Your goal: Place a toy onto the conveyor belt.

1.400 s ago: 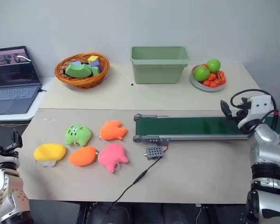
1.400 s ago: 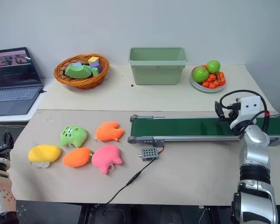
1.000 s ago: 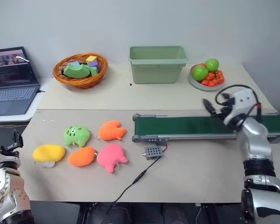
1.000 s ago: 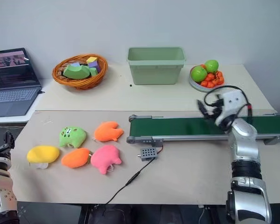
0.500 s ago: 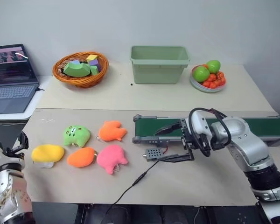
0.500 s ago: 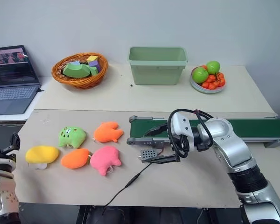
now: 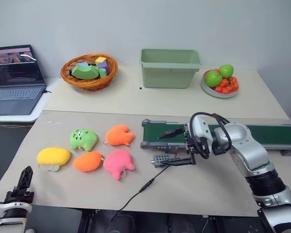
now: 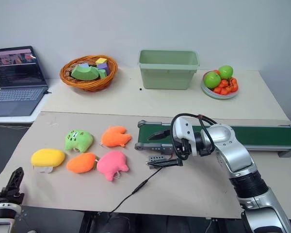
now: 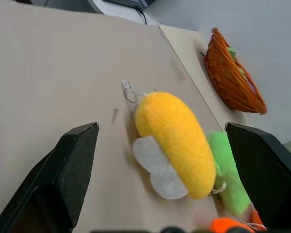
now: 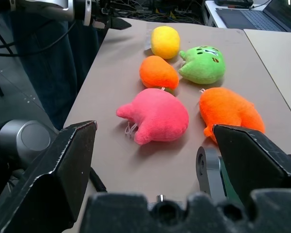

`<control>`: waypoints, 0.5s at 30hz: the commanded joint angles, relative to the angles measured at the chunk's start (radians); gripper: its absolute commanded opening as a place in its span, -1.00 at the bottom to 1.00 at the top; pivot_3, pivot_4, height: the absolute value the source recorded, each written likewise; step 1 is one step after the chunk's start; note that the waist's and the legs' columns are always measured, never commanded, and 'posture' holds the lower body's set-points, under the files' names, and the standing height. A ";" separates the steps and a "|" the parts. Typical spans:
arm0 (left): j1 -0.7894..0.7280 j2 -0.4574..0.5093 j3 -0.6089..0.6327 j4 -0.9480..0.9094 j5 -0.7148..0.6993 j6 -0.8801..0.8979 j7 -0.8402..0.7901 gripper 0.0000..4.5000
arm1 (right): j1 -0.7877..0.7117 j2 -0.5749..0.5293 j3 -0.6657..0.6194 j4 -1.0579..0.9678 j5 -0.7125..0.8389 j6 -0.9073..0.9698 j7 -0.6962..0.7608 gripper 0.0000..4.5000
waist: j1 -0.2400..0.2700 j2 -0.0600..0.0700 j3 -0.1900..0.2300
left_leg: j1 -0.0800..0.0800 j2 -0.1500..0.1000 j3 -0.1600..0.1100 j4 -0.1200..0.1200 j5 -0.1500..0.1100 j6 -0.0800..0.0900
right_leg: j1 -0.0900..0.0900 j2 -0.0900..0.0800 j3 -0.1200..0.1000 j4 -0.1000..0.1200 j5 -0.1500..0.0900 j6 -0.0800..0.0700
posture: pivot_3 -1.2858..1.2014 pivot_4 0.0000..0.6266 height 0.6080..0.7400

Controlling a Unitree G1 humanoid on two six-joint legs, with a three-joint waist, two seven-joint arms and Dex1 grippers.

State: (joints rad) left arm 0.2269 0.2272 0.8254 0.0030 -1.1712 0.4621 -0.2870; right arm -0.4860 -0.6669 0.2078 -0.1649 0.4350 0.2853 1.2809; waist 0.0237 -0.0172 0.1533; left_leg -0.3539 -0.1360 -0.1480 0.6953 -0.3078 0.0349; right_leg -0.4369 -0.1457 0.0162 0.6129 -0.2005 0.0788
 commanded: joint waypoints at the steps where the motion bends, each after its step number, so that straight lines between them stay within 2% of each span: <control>1: -0.049 0.016 -0.028 0.046 0.032 -0.010 0.004 0.98 | -0.009 0.000 -0.034 -0.028 0.008 -0.006 -0.009 1.00 | -0.003 0.000 0.000 | 0.000 0.000 0.000 0.000 0.000 -0.001 | 0.000 0.000 0.000 0.000 0.000 0.000 | 0.03 -0.52 1.00; 7: -0.128 0.030 -0.051 0.165 0.080 -0.013 0.020 0.98 | -0.005 -0.004 -0.045 -0.037 0.010 -0.002 -0.025 1.00 | -0.014 0.000 0.000 | 0.000 0.001 0.002 0.000 0.000 0.000 | -0.001 0.000 0.000 -0.001 0.000 0.000 | 0.03 -0.52 1.00; 15: -0.153 0.025 -0.056 0.198 0.099 -0.014 -0.001 0.98 | 0.002 -0.003 -0.052 -0.042 0.008 0.004 -0.043 1.00 | -0.012 0.003 -0.002 | 0.001 0.001 0.003 0.000 0.000 0.000 | -0.001 0.000 0.001 0.000 0.000 0.000 | 0.03 -0.52 1.00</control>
State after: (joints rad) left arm 0.0704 0.2498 0.7693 0.1735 -1.0898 0.4520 -0.2916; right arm -0.4831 -0.6673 0.1859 -0.1695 0.4352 0.2917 1.2408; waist 0.0117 -0.0142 0.1514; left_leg -0.3532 -0.1346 -0.1453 0.6950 -0.3082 0.0344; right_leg -0.4378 -0.1454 0.0167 0.6128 -0.2005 0.0787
